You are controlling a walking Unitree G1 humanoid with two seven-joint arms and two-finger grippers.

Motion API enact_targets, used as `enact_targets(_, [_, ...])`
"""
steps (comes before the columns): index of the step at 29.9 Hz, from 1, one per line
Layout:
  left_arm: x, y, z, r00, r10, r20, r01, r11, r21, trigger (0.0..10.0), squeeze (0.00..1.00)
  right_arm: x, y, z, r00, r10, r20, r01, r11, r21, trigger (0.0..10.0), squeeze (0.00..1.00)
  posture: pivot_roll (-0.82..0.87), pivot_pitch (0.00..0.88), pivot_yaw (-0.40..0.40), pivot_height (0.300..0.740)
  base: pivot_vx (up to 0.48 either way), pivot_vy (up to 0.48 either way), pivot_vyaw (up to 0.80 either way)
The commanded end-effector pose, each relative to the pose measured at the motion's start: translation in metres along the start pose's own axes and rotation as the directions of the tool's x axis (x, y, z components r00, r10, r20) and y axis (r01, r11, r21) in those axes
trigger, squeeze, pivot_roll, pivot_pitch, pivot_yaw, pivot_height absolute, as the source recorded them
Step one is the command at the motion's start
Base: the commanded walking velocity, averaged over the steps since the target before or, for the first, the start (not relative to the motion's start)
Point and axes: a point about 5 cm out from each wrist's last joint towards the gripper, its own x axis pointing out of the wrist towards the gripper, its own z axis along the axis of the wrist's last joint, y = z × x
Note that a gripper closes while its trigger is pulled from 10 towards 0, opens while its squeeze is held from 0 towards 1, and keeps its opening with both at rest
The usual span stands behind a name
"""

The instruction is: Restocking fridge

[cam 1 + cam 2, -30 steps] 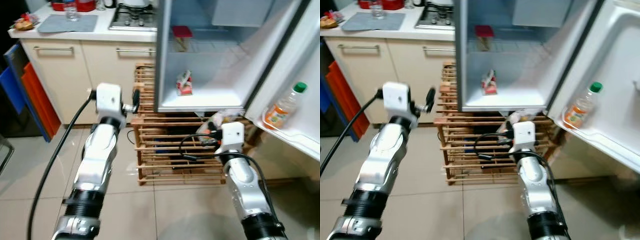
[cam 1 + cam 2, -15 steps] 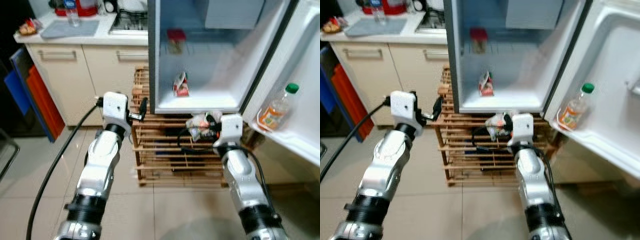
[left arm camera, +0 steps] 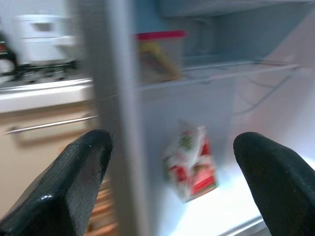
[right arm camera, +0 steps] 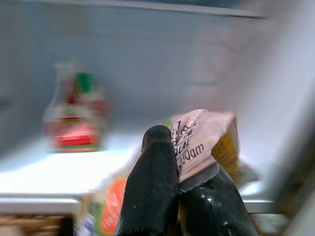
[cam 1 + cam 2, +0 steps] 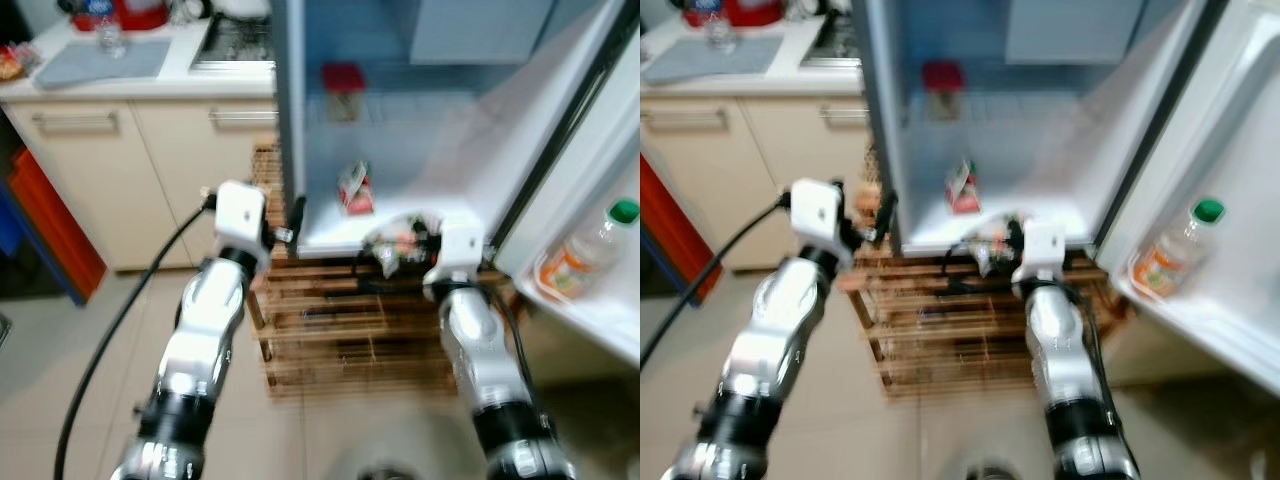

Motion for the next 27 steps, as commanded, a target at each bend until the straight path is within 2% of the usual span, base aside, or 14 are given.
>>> enact_targets(1, [-0.001, 0.008, 0.007, 0.999, 0.017, 0.034, -0.018, 0.999, 0.029, 10.0, 0.0, 0.007, 0.005, 0.013, 0.999, 0.003, 0.054, -0.003, 1.0, 0.003, 0.0, 0.0, -0.1, 0.0, 0.0, 0.74, 0.0, 0.0, 0.0])
enact_targets(6, [-0.001, 0.009, 0.008, 0.999, 0.015, 0.035, -0.016, 1.0, 0.025, 10.0, 0.0, 0.017, 0.003, 0.017, 0.998, -0.005, 0.059, 0.004, 1.0, 0.02, 0.0, 0.0, -0.1, 0.0, 0.001, 0.74, 0.0, 0.0, 0.0])
enact_targets(14, [-0.005, 0.011, 0.012, 0.999, 0.005, 0.037, -0.006, 0.999, 0.04, 10.0, 0.0, 0.033, 0.007, 0.004, 0.997, -0.05, -0.064, 0.061, 0.983, 0.176, 0.0, 0.0, -0.03, 0.0, 0.016, 0.74, 0.0, 0.0, 0.0])
enact_targets(17, [-0.011, 0.016, 0.013, 1.0, 0.004, 0.02, -0.005, 0.998, 0.062, 10.0, 0.0, 0.034, 0.006, -0.017, 0.966, -0.112, -0.234, 0.188, 0.923, 0.337, 0.0, 0.0, 0.01, 0.0, 0.022, 0.74, 0.0, 0.0, 0.0])
enact_targets(22, [-0.022, 0.022, 0.012, 1.0, 0.007, -0.011, -0.006, 0.996, 0.086, 10.0, 0.0, 0.022, 0.002, -0.047, 0.897, -0.123, -0.424, 0.333, 0.819, 0.467, 0.0, 0.0, 0.05, 0.0, 0.029, 0.74, 0.0, 0.0, 0.0])
enact_targets(23, [-0.022, 0.022, 0.012, 1.0, 0.007, -0.011, -0.006, 0.996, 0.086, 10.0, 0.0, 0.022, 0.002, -0.047, 0.897, -0.123, -0.424, 0.333, 0.819, 0.467, 0.0, 0.0, 0.05, 0.0, 0.029, 0.74, 0.0, 0.0, 0.0])
enact_targets(25, [-0.027, 0.023, 0.012, 1.0, 0.009, -0.018, -0.007, 0.996, 0.091, 10.0, 0.0, 0.018, -0.002, -0.053, 0.876, -0.136, -0.463, 0.379, 0.789, 0.484, 0.0, 0.0, 0.06, 0.0, 0.026, 0.74, 0.0, 0.0, 0.0])
enact_targets(26, [-0.03, 0.025, 0.013, 1.0, 0.009, -0.025, -0.006, 0.995, 0.098, 10.0, 0.0, 0.026, 0.002, -0.044, 0.893, -0.122, -0.433, 0.345, 0.804, 0.484, 0.0, 0.0, 0.06, 0.0, 0.018, 0.74, 0.0, 0.0, 0.0])
enact_targets(27, [-0.03, 0.025, 0.013, 1.0, 0.009, -0.025, -0.006, 0.995, 0.098, 10.0, 0.0, 0.026, 0.002, -0.044, 0.893, -0.122, -0.433, 0.345, 0.804, 0.484, 0.0, 0.0, 0.06, 0.0, 0.018, 0.74, 0.0, 0.0, 0.0])
